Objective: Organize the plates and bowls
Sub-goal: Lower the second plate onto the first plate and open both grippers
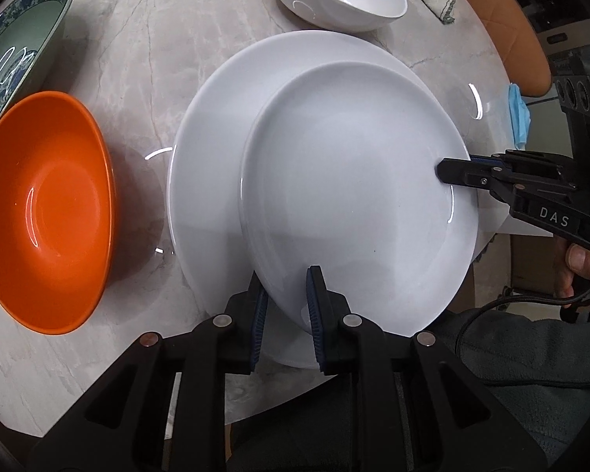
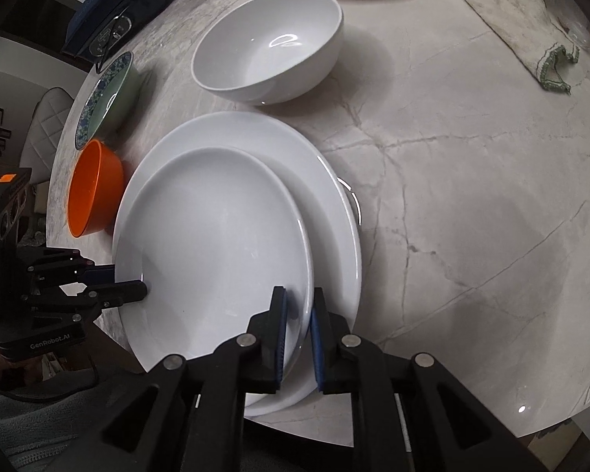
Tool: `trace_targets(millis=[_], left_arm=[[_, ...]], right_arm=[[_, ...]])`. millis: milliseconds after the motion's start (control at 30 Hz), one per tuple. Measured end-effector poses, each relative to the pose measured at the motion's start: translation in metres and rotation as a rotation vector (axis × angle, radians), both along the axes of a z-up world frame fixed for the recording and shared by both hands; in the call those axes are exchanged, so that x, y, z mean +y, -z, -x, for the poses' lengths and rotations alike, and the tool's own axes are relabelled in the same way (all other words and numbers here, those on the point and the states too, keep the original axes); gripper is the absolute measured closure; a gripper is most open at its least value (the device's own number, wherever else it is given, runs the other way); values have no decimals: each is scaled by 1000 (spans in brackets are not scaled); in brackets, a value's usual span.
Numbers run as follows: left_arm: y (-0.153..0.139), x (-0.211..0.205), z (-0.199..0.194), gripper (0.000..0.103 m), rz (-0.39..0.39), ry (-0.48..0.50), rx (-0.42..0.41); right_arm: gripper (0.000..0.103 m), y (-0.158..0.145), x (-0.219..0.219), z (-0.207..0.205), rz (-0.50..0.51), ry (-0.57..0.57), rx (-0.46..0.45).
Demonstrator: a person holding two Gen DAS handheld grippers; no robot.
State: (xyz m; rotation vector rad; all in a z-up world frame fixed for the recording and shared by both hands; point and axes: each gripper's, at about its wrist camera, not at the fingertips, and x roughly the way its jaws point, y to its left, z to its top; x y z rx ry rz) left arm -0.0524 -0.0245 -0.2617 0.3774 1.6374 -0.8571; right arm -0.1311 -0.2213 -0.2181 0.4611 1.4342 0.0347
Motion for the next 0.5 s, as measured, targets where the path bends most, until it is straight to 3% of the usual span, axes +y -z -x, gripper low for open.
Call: trace_targets(millis=[133,200,233,267,367,433,500], left_arm=[[-1,2,-9,78,15,9,2],[-6,1,-11,61,38,15,-10],[-12,0,-13,43,57,16,-17],[-15,0,-13,33,67,17,-27],[-22,0,-12,25,78,25,-41],[-29,3,-13,25,95,16,-41],[-38,7,-17,23,110,3,-49]], right_arm=[[87,-1,0,3,23,-8,-13],[85,-2,4,4,35,-11,-21],[79,-3,5,5,33,-12,-27],[76,-3,6,6,28,-10,-37],[60,-6,12,8,35,-15,-60],[43,-10,16,9,50,-19,-74],[37,-15,15,13,64,2,-87]])
